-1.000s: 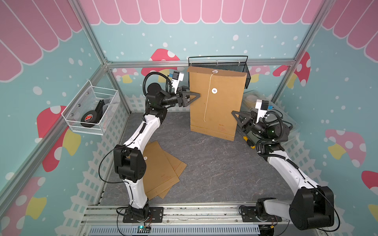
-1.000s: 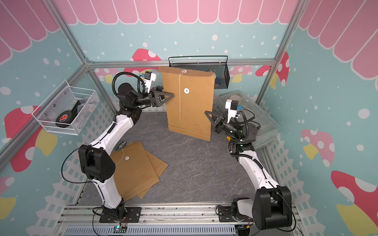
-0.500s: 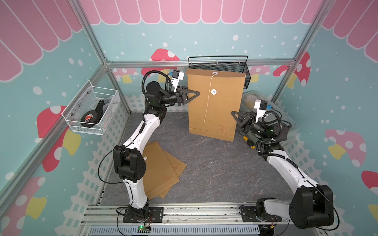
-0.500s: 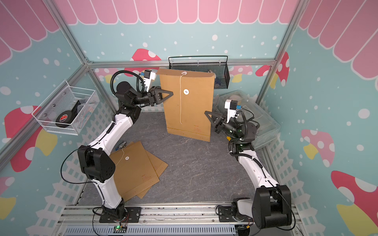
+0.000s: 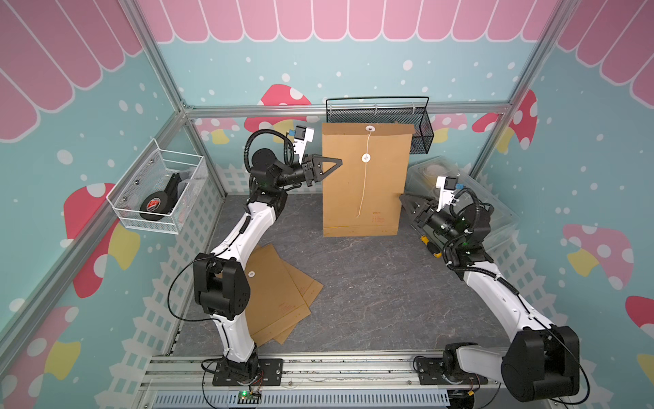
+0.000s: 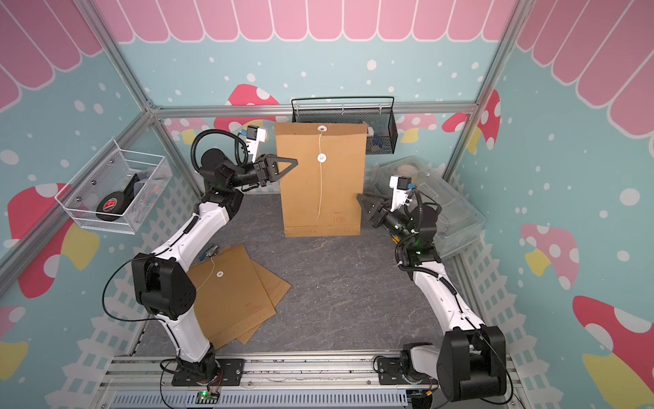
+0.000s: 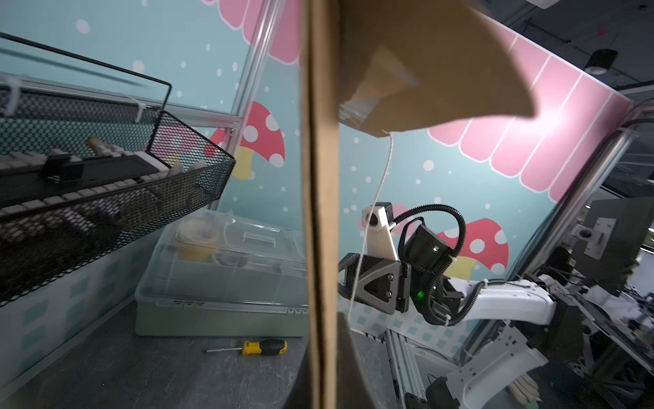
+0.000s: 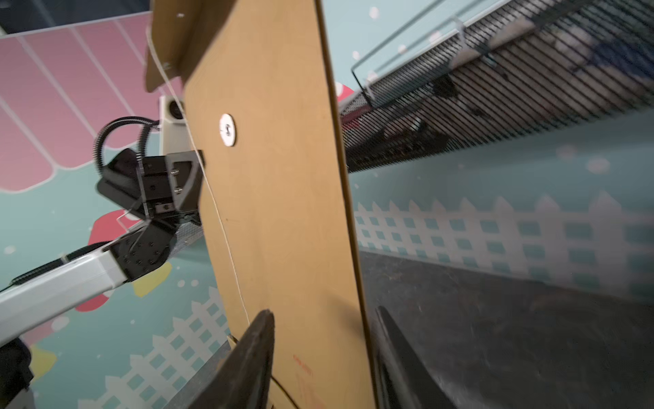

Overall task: Close the mouth of the file bag
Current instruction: Pick up the file bag from the center of the board, then close the file bag.

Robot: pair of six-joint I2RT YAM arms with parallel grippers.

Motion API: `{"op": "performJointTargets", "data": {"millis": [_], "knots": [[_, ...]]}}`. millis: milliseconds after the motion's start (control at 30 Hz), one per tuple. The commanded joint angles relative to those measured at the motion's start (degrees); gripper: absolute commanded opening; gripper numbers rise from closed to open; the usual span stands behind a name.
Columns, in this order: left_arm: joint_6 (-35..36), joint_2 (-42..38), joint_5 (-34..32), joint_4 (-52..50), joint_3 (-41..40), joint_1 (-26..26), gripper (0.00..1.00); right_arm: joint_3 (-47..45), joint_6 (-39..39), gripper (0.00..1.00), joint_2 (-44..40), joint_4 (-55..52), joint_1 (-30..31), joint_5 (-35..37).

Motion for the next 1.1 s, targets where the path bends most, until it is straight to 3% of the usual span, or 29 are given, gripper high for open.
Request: {"op": "performJointTargets", "data": {"millis": [0, 100, 200, 267, 367, 633, 1067], "knots": [[6.31, -6.04, -8.17, -3.40, -2.70, 0.17, 0.00, 1.62, -3.96, 0.53, -4.67, -16.11, 0.31, 13.86], [13.34, -10.16, -15.23, -8.98, -6.47, -0.44, 0.00, 0.48, -5.98, 0.53, -8.01, -19.96, 2.16, 21.22], [14.89, -12.07, -22.37, -13.60, -7.58, -1.38, 0.00, 0.01, -10.03, 0.51, -9.27, -19.09, 7.85, 26.70], [15.66, -13.29, -26.99, -17.48, -7.49, -2.41, 0.00, -1.24, -13.96, 0.49, -8.82, -14.77, 13.19, 31.00], [17.84, -15.06, -31.24, -22.19, -7.31, -4.57, 0.00, -2.89, -14.69, 0.45, -4.96, -5.82, 17.10, 31.66], [23.98, -17.42, -35.41, -31.18, -4.07, -10.04, 0.00, 0.28, -15.19, 0.45, 5.47, 4.88, 21.98, 29.65], [26.05, -18.75, -37.44, -34.90, -2.10, -14.56, 0.00, 0.92, -14.66, 0.46, 11.91, 11.97, 24.33, 31.89]]}}
